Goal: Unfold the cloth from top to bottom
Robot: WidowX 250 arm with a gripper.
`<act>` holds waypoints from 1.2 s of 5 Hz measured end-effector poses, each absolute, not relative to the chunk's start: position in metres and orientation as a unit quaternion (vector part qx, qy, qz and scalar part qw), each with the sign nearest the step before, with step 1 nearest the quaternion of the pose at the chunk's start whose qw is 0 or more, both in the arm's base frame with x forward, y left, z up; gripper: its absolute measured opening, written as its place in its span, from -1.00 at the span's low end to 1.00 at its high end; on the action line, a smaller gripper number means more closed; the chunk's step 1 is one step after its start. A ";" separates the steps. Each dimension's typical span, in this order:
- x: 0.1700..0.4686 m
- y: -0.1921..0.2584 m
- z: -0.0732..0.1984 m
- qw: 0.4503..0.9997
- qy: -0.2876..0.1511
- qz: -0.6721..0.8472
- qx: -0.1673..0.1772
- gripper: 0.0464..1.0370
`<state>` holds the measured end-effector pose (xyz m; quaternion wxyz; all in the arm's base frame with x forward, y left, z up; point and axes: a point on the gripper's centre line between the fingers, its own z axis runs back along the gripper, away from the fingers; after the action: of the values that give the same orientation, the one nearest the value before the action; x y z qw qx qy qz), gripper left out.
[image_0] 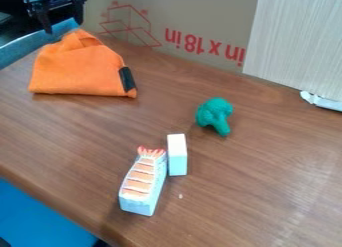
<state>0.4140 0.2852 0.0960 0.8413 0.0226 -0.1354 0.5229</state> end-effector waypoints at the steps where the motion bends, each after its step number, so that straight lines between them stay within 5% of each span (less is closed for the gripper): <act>1: 0.418 0.283 0.092 0.839 -0.127 0.528 0.034 0.92; 6: 0.414 0.289 0.068 0.826 -0.076 0.553 0.072 0.92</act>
<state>0.4140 0.2888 0.0684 0.8262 0.0718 -0.0764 0.5535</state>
